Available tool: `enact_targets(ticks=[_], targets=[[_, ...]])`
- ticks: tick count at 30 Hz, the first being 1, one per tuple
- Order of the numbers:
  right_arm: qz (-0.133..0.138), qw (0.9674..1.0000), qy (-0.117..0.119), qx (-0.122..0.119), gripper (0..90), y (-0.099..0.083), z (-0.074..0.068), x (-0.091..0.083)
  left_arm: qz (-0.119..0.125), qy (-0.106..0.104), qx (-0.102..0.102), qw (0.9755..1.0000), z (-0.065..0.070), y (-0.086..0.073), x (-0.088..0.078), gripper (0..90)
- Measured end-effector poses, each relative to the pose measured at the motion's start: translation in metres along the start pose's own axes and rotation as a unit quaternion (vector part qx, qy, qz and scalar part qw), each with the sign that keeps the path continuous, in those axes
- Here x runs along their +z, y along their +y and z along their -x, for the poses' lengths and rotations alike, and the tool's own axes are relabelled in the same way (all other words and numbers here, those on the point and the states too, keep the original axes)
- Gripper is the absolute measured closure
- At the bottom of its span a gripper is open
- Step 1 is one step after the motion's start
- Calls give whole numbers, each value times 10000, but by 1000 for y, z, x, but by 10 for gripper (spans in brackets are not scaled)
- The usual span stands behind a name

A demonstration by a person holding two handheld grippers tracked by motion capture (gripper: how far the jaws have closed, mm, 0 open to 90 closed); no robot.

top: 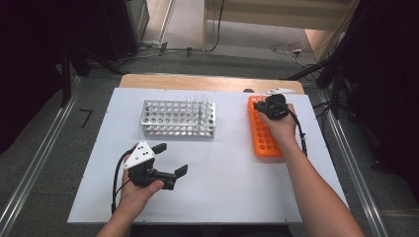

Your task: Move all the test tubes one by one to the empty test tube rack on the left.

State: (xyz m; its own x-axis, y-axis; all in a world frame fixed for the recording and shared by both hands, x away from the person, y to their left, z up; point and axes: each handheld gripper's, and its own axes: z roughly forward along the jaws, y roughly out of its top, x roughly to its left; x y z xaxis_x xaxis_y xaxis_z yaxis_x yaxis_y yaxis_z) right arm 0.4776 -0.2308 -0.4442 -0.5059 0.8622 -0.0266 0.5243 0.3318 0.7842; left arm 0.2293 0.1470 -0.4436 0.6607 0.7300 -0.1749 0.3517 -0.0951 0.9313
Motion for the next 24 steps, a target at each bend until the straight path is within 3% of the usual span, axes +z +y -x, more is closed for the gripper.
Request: enact_targets(ticks=[4, 10, 15, 24], targets=[[245, 9997, 19, 34, 738, 4, 0, -13, -5, -21, 15, 10000, 1, 0, 1, 0], [556, 9973, 486, -3, 738, 6, -6, -39, -4, -40, 48, 10000, 3, 2, 4, 0], [642, 9936, 910, -179, 739, -1, -22, -59, 8, -54, 130, 9999, 7, 7, 7, 0], [711, 9841, 1561, -469, 739, -24, -59, -92, 58, -284, 307, 9991, 19, 23, 19, 29]])
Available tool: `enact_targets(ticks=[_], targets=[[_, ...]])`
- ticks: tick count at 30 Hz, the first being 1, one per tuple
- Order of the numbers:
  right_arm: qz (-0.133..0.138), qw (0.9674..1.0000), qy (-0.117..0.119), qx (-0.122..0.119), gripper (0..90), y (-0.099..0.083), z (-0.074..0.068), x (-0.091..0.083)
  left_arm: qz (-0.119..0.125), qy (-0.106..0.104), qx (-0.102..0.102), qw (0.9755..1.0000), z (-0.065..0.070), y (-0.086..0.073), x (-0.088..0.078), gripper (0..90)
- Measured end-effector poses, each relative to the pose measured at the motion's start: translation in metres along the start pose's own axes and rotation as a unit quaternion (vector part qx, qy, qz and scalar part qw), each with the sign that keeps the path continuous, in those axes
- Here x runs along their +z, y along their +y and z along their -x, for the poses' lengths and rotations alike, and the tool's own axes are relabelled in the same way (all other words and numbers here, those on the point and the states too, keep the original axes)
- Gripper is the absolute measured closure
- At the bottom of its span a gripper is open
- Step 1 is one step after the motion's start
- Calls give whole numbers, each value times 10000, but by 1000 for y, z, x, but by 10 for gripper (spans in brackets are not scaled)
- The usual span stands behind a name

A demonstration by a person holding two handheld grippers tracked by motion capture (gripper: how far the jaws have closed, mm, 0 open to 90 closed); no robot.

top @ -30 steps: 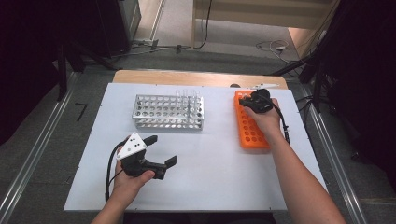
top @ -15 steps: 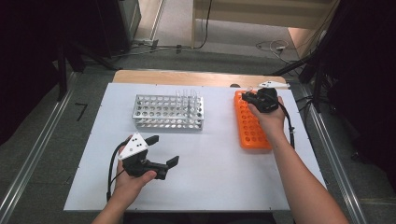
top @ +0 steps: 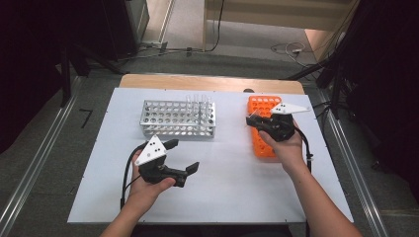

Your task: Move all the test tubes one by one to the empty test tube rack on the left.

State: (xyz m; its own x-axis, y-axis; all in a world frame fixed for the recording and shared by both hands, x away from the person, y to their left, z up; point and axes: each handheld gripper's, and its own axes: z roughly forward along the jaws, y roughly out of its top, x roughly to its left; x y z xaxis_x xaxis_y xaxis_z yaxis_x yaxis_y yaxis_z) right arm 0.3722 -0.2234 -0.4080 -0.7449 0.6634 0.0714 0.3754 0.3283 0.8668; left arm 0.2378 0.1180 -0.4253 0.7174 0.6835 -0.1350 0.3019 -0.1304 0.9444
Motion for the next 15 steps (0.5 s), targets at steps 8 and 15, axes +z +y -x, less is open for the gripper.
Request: enact_targets(ticks=[8, 15], targets=[[-100, 9987, 446, -247, 740, -14, -42, -10, 19, -231, 69, 9997, 11, 13, 17, 119], [-187, 9953, 849, -435, 740, -23, -74, -8, 41, -326, 228, 9992, 27, 24, 33, 329]])
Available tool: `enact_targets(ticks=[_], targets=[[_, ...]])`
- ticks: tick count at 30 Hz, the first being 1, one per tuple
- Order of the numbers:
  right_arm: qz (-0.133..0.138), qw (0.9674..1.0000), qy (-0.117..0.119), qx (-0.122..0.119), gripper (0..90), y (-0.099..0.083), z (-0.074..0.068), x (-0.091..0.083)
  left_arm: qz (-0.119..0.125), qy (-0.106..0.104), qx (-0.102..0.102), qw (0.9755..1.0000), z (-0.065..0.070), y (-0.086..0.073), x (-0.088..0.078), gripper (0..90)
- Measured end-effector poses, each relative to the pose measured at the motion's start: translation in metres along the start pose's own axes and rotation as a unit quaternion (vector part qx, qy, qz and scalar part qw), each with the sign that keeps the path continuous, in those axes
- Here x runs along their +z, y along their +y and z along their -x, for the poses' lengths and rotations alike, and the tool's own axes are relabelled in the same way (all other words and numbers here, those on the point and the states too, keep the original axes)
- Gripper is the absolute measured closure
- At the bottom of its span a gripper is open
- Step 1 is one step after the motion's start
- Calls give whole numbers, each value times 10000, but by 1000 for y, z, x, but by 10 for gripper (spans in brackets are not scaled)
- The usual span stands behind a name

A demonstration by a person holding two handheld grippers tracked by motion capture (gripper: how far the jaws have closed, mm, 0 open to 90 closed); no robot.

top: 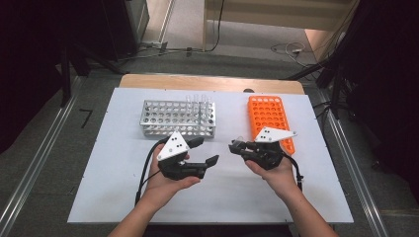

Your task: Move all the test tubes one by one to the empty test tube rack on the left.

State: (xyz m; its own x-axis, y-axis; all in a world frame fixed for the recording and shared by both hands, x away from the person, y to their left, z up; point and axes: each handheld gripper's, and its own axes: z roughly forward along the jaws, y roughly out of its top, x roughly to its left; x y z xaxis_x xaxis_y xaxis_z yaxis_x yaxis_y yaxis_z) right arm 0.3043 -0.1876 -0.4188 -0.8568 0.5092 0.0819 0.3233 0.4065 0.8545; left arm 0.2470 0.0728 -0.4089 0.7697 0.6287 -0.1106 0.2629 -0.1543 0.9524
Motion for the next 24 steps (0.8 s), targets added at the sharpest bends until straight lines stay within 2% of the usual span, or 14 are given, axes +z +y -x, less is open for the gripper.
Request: enact_targets(ticks=[4, 10, 15, 17, 20, 21, 24], targets=[[-87, 9998, 144, -120, 740, 0, -11, 5, 27, -164, 23, 9999, 4, 6, 8, 449], [-161, 9992, 279, -249, 740, 2, -24, 8, -87, -190, 204, 9996, 12, 11, 21, 532], [-183, 9987, 360, -299, 740, 4, -28, 8, -204, -143, 266, 9993, 15, 12, 29, 616], [-185, 9986, 382, -318, 740, 4, -29, 7, -206, -227, 268, 9992, 14, 12, 30, 651], [-192, 9986, 398, -284, 740, 4, -29, 7, -216, -270, 403, 9986, 16, 13, 31, 723], [-195, 9986, 409, -266, 740, 4, -28, 7, -232, -251, 464, 9983, 16, 13, 32, 729], [-183, 9986, 419, -250, 740, 4, -27, 7, -201, -234, 443, 9985, 13, 14, 31, 747]])
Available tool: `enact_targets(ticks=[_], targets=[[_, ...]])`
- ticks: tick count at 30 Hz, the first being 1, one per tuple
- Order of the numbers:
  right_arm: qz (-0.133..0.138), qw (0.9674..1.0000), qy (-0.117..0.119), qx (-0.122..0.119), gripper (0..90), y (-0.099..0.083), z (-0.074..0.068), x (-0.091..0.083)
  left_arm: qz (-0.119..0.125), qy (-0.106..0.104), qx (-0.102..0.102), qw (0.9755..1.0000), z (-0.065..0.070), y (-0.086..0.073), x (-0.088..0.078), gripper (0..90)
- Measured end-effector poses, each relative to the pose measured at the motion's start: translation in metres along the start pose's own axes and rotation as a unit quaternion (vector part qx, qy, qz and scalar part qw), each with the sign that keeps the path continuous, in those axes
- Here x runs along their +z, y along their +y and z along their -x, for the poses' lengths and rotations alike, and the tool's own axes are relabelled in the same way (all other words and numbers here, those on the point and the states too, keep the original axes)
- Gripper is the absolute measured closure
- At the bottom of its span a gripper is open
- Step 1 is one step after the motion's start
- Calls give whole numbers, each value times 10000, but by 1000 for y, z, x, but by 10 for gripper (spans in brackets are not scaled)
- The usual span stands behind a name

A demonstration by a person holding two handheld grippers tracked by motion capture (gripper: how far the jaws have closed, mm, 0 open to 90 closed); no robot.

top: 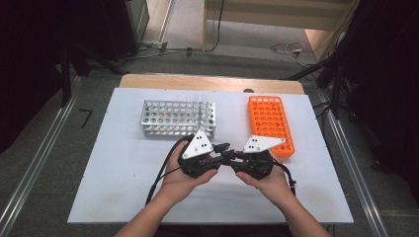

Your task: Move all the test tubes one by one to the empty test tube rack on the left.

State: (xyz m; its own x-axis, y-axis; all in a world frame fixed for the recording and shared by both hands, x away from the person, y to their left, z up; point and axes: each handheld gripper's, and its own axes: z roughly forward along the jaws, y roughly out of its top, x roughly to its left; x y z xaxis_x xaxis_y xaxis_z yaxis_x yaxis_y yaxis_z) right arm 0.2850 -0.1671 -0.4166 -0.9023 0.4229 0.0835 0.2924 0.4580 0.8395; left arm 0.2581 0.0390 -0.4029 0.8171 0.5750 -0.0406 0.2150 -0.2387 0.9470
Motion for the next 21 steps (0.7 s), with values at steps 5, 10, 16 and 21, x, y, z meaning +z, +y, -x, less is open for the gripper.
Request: enact_targets(ticks=[5, 10, 16, 21], targets=[[123, 9999, -18, 20, 720, 0, 1, -2, 178, -42, -233, 9996, -9, 1, -4, 762], [159, 9998, -106, 58, 555, -10, 4, -10, 358, 251, -395, 9983, -28, 4, -11, 762], [399, 9980, -421, 251, 268, -38, 13, -39, 516, 715, -498, 9949, -65, 9, -25, 762], [459, 9950, -699, 546, 89, -65, 23, -69, 581, 1161, -644, 9894, -102, 11, -32, 762]])
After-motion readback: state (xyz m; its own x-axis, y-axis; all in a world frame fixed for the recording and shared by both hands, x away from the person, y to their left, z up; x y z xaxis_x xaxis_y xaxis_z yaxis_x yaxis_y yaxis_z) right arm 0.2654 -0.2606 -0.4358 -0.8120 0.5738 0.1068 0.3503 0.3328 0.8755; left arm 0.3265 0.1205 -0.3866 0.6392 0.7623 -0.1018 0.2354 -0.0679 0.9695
